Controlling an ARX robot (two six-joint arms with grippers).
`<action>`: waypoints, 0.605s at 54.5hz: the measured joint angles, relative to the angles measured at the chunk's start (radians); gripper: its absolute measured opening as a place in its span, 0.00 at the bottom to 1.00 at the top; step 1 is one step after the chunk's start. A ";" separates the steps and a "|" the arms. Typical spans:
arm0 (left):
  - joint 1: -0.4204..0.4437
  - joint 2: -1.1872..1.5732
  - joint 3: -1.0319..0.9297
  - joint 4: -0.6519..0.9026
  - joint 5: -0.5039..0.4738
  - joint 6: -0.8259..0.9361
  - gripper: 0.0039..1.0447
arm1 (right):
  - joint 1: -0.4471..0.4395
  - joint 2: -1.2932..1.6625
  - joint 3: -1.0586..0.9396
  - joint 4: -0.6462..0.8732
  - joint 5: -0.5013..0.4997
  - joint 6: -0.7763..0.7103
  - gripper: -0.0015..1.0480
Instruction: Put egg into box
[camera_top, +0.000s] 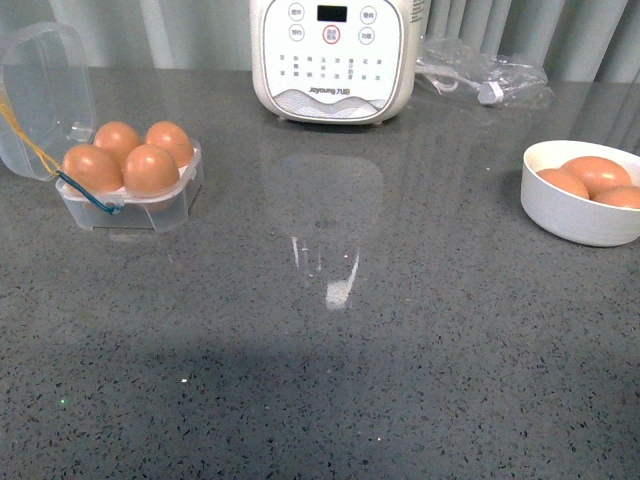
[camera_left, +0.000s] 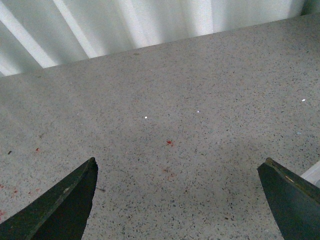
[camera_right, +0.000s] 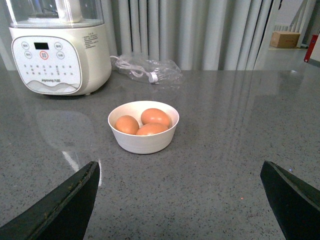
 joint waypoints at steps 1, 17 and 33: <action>-0.004 0.000 0.000 0.003 -0.004 0.008 0.94 | 0.000 0.000 0.000 0.000 0.000 0.000 0.93; -0.073 -0.006 -0.047 0.005 -0.017 0.017 0.94 | 0.000 0.000 0.000 0.000 0.000 0.000 0.93; -0.290 -0.104 -0.124 -0.089 -0.018 -0.039 0.94 | 0.000 0.000 0.000 0.000 0.000 0.000 0.93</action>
